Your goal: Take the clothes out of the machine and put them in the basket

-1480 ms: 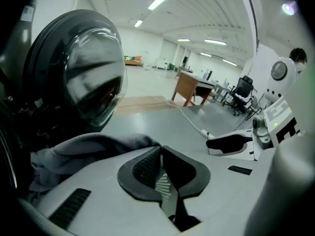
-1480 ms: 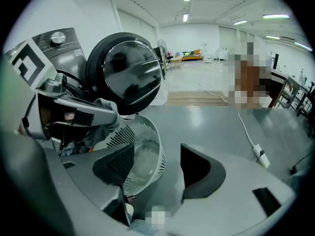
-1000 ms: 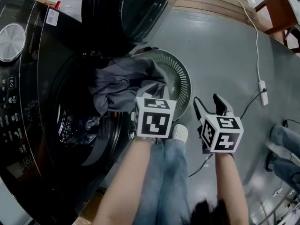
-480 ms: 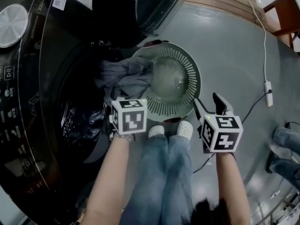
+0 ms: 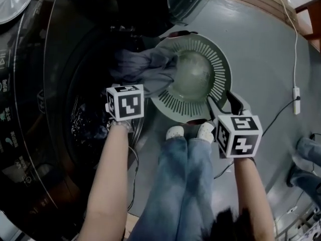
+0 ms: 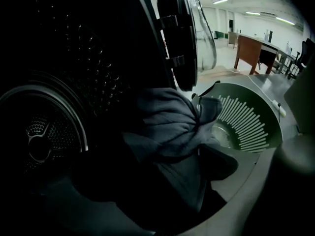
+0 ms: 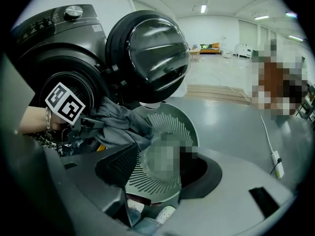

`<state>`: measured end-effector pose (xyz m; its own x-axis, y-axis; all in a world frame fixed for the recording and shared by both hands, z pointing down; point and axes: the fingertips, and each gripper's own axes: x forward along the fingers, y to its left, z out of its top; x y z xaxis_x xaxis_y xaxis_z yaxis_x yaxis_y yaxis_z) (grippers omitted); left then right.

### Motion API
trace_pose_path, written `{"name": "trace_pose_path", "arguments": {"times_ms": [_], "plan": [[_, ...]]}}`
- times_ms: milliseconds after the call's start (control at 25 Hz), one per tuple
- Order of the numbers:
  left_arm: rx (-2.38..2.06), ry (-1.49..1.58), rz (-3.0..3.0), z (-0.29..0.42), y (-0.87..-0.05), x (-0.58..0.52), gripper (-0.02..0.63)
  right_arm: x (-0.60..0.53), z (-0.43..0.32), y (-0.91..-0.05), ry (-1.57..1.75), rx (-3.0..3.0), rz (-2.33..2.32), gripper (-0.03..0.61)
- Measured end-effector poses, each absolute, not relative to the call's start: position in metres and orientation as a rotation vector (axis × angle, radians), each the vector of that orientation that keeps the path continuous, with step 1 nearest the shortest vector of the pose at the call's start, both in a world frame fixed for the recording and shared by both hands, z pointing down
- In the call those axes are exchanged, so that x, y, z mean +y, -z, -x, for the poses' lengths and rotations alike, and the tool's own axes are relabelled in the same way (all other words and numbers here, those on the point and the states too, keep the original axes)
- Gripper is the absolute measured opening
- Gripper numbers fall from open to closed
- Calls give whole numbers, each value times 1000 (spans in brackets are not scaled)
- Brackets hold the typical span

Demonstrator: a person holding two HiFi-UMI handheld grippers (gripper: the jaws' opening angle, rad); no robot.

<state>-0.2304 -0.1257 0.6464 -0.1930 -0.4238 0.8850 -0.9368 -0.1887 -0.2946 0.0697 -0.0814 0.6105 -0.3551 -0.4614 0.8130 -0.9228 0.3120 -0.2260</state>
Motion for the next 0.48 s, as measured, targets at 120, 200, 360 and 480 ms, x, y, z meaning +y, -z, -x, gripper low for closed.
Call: {"name": "trace_pose_path", "arguments": {"times_ms": [120, 200, 360, 480], "plan": [[-1566, -1339, -1559, 245, -662, -133, 511, -80, -57, -611, -914, -1963, -1183, 242], [-1540, -1318, -1529, 248, -669, -132, 510, -79, -51, -612, -889, -1973, -1152, 238], [-1507, -1319, -1530, 245, -682, -135, 509, -74, -49, -616, -857, -1972, -1114, 232], [-1482, -1340, -1510, 245, -685, -135, 507, -69, -53, -619, -848, -1966, -1097, 229]]}}
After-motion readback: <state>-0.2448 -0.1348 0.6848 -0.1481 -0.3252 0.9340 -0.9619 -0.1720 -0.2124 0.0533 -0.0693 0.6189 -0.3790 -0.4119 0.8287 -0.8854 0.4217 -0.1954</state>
